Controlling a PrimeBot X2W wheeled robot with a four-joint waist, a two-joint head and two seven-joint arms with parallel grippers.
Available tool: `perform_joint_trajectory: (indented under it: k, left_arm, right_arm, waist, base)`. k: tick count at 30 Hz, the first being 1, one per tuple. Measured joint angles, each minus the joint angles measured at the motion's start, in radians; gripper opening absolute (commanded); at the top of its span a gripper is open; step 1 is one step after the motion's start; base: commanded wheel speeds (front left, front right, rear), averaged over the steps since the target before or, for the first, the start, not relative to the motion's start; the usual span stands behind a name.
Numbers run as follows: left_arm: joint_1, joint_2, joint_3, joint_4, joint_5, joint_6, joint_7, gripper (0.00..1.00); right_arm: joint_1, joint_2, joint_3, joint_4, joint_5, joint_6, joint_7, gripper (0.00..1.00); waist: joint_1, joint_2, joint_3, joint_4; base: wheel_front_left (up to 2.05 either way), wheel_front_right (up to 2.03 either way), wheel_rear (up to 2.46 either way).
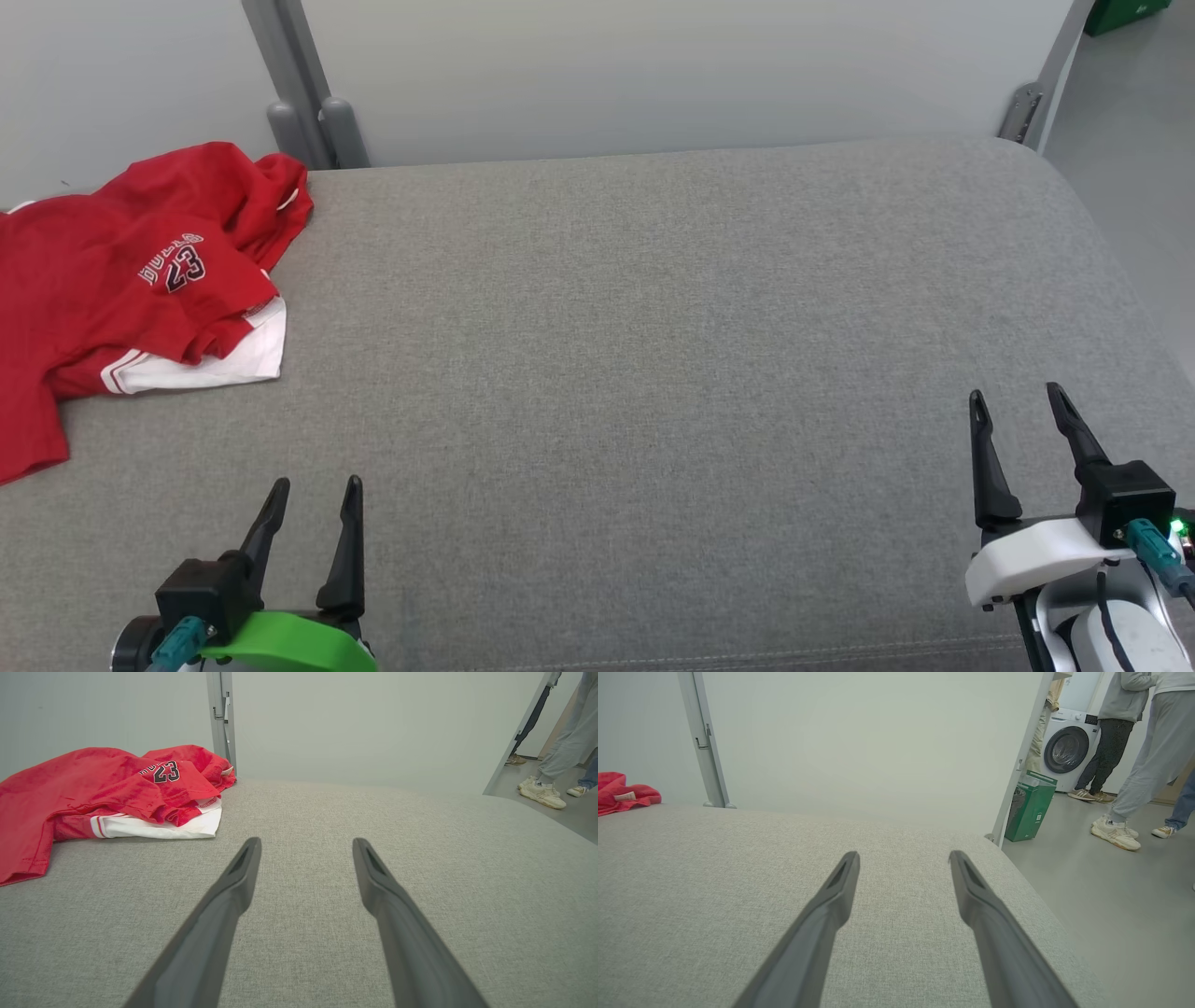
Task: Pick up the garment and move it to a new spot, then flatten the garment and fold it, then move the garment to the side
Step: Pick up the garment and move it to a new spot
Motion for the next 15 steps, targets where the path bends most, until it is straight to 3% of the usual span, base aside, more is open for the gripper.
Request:
perform_joint_trajectory:
  k: [9,15]
  left_arm:
    - [-0.001,-0.008,-0.021,0.014,0.014,0.0,-0.003,1.0]
    - [-0.001,-0.008,-0.017,0.019,0.015,0.0,-0.003,1.0]
  right_arm:
    - [0.008,0.001,-0.019,-0.001,0.003,0.0,-0.001,1.0]
    - [0.009,0.002,-0.011,-0.001,0.002,0.018,-0.001,1.0]
  waist:
    - [0.0,0.0,0.001,0.057]
    - [0.0,0.0,-0.002,0.116]
  base:
    - [0.0,0.0,0.0]
    - [0.0,0.0,0.0]
